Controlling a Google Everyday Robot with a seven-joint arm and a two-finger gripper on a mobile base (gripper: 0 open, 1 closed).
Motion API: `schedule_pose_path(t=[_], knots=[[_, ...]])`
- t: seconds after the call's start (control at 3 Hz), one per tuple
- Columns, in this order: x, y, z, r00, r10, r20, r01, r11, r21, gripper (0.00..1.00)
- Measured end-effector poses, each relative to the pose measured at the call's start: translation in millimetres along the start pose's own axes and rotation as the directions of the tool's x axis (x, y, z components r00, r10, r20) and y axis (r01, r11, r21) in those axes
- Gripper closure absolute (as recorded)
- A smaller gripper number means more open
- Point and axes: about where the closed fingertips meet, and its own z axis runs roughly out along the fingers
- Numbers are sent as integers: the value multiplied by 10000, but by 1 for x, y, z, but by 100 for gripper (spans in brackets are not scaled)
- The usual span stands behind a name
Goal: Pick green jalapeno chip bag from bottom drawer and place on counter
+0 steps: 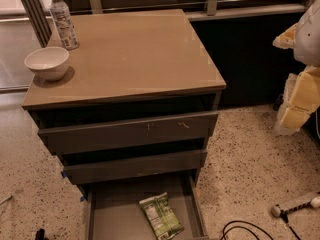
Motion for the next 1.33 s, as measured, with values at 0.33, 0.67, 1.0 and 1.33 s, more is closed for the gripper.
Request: schedule_pose_path(t=[0.33,0.67,1.0,1.33], knots=[[0,0,2,10000,33,34,-33,10000,-14,2],[-1,3,14,9997,177,181,-175,9998,-95,24],[2,22,71,9926,407,1148,-300,9952,-933,48],[-6,47,155,9476,1263,2933,-607,9730,-2227,71]])
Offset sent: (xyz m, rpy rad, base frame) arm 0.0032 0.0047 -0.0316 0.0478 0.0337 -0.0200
